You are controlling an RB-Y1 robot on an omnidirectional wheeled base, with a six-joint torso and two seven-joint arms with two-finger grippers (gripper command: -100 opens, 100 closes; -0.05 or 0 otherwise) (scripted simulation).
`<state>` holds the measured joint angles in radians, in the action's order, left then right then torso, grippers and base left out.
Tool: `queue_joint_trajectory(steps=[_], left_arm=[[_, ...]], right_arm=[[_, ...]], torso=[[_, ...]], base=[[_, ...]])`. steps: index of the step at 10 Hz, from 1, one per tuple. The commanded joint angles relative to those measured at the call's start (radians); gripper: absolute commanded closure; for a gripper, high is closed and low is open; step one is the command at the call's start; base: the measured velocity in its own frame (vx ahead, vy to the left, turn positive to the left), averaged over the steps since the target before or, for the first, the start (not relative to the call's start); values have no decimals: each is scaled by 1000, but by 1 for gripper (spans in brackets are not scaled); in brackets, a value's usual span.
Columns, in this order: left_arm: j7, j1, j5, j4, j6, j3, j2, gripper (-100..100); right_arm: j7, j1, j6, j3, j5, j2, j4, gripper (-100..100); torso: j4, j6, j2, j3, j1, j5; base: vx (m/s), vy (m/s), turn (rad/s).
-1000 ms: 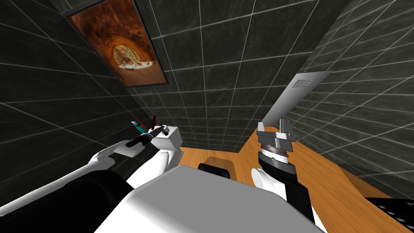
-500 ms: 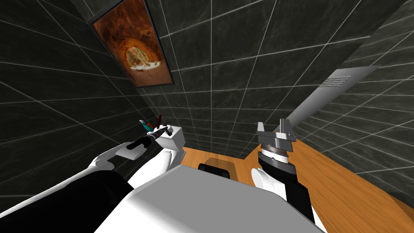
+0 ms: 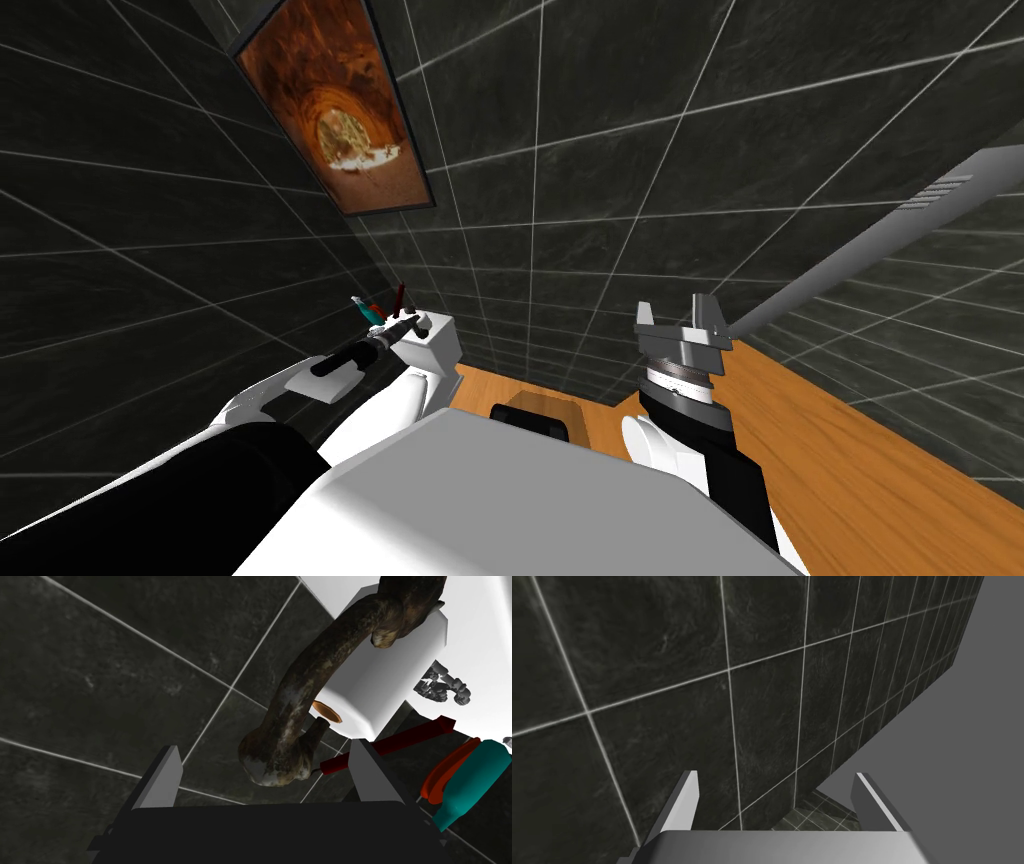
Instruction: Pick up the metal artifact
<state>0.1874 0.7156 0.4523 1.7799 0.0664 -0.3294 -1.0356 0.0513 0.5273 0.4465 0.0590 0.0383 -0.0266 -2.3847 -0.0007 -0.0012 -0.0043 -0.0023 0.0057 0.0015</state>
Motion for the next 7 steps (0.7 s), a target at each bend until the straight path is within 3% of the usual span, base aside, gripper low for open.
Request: queue_joint_trajectory(steps=[1,2,4,6,7], left_arm=[[31,22,4,50,7,-5,21,-100],[31,22,4,59,7,-5,21,-100],[70,59,10,127,21,-20,51,-100],[67,57,10,126,15,-18,47,-100],[68,58,10,129,16,-19,47,100]], right_arm=[[0,0,0,0,0,0,0,0],[0,0,0,0,0,0,0,0],[0,0,0,0,0,0,0,0],[0,0,0,0,0,0,0,0],[0,0,0,0,0,0,0,0]], torso=[[0,0,0,0,0,0],[-1,0,-3,-1,1,0],[0,0,-1,0,0,0],[0,1,0,0,0,0],[0,1,3,1,-1,0]], base=[[148,57,202],[114,31,82],[110,42,171],[61,15,33],[7,2,2]])
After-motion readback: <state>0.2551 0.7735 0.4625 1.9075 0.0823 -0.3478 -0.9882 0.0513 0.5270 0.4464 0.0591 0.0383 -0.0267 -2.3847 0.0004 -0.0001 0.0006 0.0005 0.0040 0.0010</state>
